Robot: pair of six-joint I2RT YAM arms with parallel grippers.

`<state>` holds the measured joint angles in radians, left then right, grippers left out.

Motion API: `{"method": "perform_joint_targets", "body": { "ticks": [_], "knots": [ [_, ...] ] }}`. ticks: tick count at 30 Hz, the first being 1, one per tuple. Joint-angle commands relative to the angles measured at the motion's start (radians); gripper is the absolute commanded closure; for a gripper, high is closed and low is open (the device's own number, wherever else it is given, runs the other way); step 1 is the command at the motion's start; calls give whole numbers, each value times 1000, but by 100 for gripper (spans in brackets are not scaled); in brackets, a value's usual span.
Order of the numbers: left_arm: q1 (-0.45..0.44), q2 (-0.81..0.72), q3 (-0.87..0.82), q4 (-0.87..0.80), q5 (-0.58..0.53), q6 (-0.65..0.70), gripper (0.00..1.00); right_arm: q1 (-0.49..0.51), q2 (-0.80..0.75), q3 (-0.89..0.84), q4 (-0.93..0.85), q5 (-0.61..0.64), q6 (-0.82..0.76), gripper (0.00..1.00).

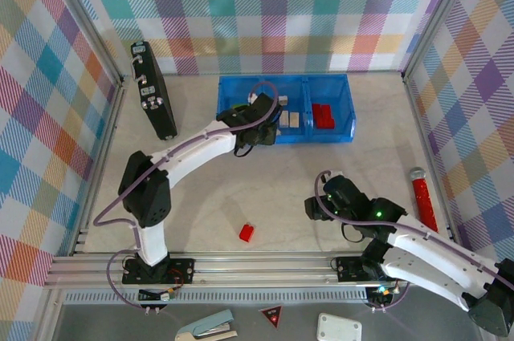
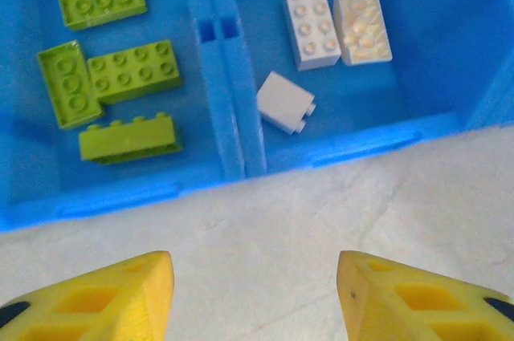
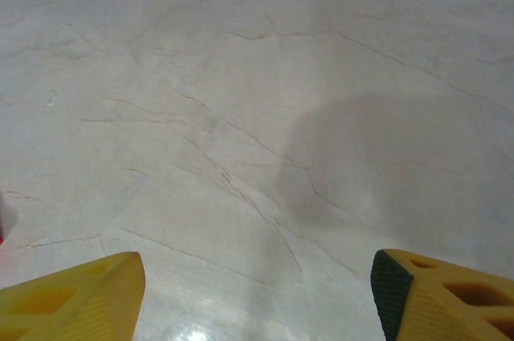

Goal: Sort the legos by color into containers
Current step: Place the lego in the container, then pick up the lego from the bottom-center of the table.

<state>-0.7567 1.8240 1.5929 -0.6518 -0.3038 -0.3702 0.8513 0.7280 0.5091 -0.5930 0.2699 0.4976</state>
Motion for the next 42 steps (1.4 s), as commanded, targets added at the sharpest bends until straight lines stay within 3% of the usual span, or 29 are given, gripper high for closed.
{"method": "perform_joint_targets", "body": {
  "ticks": [1, 9, 15, 24, 32, 42],
  "knots": [
    [2, -106, -83, -6, -10, -31, 44, 0, -17, -40, 167, -62, -143, 24],
    [12, -274, -274, -31, -60, -29, 43, 0, -8, -104, 369, -333, -379, 24],
    [51, -411, -396, -77, -35, -34, 41, 1, 94, -95, 469, -419, -424, 24],
    [219, -547, -528, -132, 70, 18, 41, 53, 259, -114, 700, -438, -448, 25],
    [397, -613, -531, -211, 137, 107, 40, 200, 422, -112, 891, -379, -541, 25],
    [527, -622, -586, -167, 167, 181, 39, 361, 602, -159, 1179, -281, -639, 24]
  ]
}}
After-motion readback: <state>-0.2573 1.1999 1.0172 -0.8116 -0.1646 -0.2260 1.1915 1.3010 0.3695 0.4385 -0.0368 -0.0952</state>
